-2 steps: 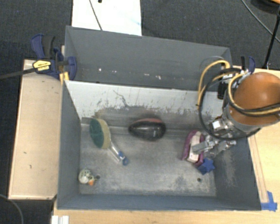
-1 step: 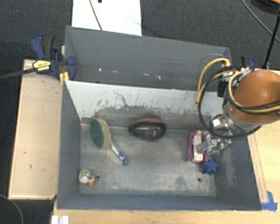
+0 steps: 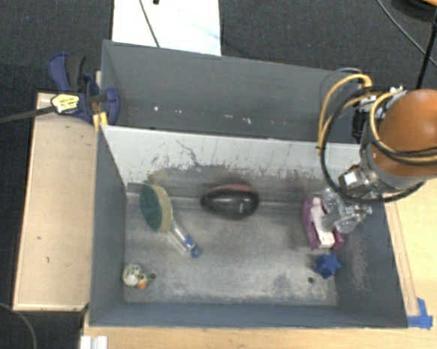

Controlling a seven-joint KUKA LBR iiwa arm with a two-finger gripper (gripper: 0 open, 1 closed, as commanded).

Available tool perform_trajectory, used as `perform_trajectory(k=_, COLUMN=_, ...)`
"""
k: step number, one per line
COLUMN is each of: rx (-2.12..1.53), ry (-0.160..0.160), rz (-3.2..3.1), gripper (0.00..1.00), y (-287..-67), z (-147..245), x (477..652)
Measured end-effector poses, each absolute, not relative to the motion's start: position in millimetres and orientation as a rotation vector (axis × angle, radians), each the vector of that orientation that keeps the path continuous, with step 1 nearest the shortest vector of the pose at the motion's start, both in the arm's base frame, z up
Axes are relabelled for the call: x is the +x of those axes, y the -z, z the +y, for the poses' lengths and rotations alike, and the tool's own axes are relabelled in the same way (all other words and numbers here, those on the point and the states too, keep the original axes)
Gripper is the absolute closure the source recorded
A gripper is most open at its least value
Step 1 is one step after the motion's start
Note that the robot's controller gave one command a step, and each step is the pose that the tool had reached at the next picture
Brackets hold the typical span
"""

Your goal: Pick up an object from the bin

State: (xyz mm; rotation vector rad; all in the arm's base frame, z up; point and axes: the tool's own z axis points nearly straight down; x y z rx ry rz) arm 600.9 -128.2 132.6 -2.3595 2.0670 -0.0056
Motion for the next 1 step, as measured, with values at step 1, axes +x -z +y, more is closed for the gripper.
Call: perform_trajectory(k=1, rx=-2.347, ry=0.004, rz=2.083, gripper=1.0, y=-155.4, z=-127.6, x=601.7)
